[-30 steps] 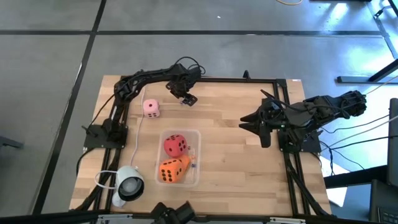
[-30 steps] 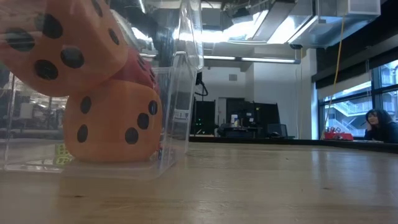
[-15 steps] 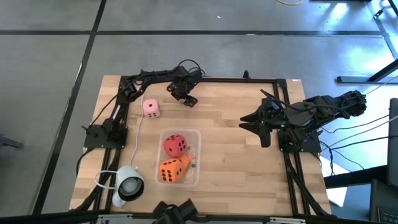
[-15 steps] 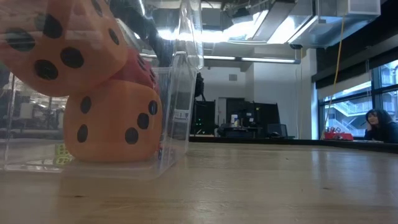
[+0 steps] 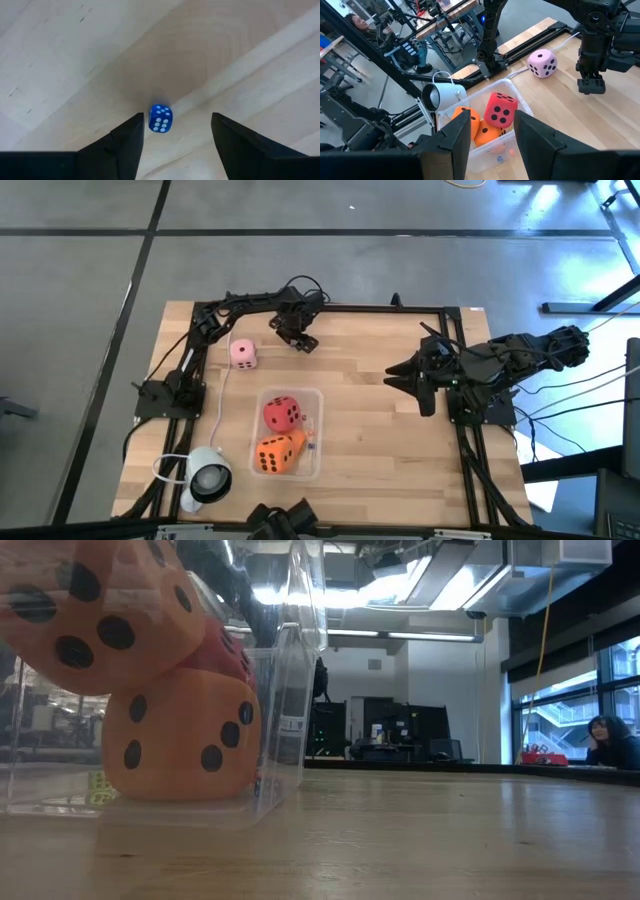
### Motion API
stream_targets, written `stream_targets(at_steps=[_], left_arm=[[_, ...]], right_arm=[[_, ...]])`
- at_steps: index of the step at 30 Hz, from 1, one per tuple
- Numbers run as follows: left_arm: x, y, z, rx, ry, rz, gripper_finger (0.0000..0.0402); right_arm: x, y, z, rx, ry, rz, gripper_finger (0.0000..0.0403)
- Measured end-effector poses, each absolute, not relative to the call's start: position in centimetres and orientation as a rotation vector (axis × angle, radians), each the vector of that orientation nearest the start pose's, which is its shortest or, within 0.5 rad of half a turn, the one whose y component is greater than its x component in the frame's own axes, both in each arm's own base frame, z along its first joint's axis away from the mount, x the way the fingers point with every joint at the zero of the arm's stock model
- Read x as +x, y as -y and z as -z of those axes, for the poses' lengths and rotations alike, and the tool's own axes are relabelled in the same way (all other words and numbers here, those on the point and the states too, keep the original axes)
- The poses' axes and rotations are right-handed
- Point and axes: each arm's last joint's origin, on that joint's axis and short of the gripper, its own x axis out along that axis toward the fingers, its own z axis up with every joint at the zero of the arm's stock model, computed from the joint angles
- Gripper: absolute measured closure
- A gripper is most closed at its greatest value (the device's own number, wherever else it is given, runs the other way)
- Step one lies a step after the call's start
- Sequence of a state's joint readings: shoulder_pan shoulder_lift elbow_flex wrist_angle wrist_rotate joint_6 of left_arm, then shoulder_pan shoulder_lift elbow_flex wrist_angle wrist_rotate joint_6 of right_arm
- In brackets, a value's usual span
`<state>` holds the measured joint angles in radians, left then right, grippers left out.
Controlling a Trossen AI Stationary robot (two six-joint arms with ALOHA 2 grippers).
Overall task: Pick & Place Dice
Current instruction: Put the small dark blue die on the bin
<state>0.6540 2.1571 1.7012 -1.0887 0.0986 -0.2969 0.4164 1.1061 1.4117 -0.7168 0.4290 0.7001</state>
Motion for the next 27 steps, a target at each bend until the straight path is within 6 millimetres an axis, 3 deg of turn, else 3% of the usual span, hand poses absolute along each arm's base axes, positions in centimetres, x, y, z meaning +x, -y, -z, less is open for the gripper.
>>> stream_targets(at_steps=[12, 22, 27], left_arm=[[32.98, -24.95, -17.28, -0.792, -1.416, -0.650, 0.0233], [32.83, -24.93, -17.28, -0.789, -1.431, -0.684, 0.0310], [33.01, -25.05, -17.28, -0.781, -1.410, -0.690, 0.0330]], right_arm=[[19.19, -7.17, -43.50, 0.534, -0.331, 0.131, 0.0254], [19.19, -7.17, -43.50, 0.534, -0.331, 0.131, 0.0254], [19.18, -7.18, -43.50, 0.534, -0.331, 0.131, 0.0254]])
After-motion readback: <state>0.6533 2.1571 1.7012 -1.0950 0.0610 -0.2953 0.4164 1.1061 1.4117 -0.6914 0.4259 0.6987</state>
